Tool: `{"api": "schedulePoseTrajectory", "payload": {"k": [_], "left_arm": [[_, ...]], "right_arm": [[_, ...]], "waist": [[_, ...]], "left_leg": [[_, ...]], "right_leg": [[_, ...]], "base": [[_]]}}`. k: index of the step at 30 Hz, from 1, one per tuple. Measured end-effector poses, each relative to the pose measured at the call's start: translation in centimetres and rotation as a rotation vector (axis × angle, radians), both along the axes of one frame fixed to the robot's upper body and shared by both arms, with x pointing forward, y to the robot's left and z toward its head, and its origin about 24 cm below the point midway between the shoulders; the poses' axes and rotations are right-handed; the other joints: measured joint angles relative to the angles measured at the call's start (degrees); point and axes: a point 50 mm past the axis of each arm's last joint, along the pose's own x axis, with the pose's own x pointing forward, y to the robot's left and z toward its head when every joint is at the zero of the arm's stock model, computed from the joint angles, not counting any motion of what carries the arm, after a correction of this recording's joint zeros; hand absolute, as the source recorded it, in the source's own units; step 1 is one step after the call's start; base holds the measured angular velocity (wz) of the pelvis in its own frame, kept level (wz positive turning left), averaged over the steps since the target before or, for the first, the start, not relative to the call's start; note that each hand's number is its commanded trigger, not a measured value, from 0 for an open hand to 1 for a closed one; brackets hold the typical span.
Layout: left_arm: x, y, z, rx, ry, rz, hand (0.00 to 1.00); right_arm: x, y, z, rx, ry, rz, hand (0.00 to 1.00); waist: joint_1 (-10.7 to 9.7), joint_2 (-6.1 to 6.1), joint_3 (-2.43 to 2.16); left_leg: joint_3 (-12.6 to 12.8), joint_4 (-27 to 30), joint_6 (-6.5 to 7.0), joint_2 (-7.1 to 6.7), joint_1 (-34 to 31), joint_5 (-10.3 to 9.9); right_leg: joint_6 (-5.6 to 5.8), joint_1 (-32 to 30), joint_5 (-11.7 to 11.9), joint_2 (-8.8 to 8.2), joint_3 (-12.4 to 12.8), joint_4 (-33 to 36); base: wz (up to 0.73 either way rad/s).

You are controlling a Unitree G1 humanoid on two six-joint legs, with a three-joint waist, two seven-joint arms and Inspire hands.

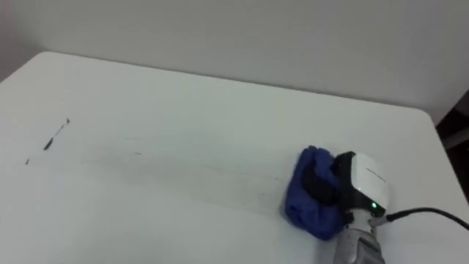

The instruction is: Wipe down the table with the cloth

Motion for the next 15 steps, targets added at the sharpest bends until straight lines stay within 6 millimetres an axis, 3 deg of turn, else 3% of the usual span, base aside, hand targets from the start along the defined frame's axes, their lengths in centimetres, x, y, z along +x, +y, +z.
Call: {"api": "schedulePoseTrajectory", "payload": {"k": [2,4,6,8,11,12,14,15], "left_arm": [[0.4,-0.6,-0.2,-0.014,-0.001,-0.004,0.0],[0.8,-0.8,-0.3,-0.02,-0.004,-0.003,0.0],[1.0,-0.7,-0.2,-0.016,-0.004,0.001,0.0],[0.3,-0.4,-0.2,-0.007,0.027,0.008,0.0],[-2.7,-0.3,-0.4,-0.014,0.114,0.035,0.0],[-3.2,-0.3,-0.4,-0.03,0.137,0.04,0.0],[-3.6,-0.2,-0.4,-0.05,0.151,0.046,0.0],[-3.7,0.1,-0.4,-0.052,0.154,0.055,0.0]], "right_arm": [[2.2,3.0,1.3,0.0,0.005,0.134,1.0],[4.8,7.4,3.2,-0.023,-0.022,0.315,1.0],[6.0,9.7,4.7,-0.028,-0.062,0.406,1.0],[6.5,10.6,5.3,-0.036,-0.088,0.46,1.0],[5.5,9.2,3.3,-0.055,-0.023,0.419,1.0],[4.4,7.5,1.4,-0.031,0.029,0.352,1.0],[2.4,5.7,0.3,0.018,-0.003,0.261,1.0],[1.4,4.5,-0.2,0.042,-0.025,0.205,1.0]], "waist": [[1.97,-0.03,0.03],[4.87,-0.52,0.28],[7.26,-1.02,0.71],[8.67,-1.17,0.74],[6.96,-0.71,0.97],[5.32,-0.46,1.11],[2.16,0.26,1.02],[-0.19,0.28,1.24]], "left_leg": [[0.02,0.06,0.07,0.07,-0.77,0.08],[-0.06,-0.19,0.07,0.03,-1.69,0.28],[-0.47,-0.12,0.09,-0.09,-2.27,0.28],[-0.87,0.11,0.29,-0.28,-1.88,0.16],[-1.51,0.6,0.89,-0.94,-1.12,-0.19],[-1.48,1.24,1.27,-1.38,-1.22,-0.41],[0.04,1.95,2.07,-2.09,-1.09,-0.87],[1.59,2.18,2.82,-2.68,-1.01,-1.29]], "right_leg": [[-0.6,-1.63,0.43,0.16,0.91,0.47],[-0.76,-3.12,0.53,0.2,1.1,0.86],[-0.79,-3.34,0.55,0.19,0.98,0.7],[-0.76,-2.89,0.57,-0.02,0.43,0.67],[-0.71,-1.54,0.56,-1.17,-2.75,1.37],[-0.43,-1.47,0.37,-2.13,-3.47,2.83],[-0.24,-2.19,0.25,-3.89,-3.21,5.91],[-0.23,-3.3,0.24,-5.35,-3.16,8.37]], "base": [[-0.28],[-0.08],[0.07],[0.18],[0.31],[0.38],[0.19],[-0.27]]}}
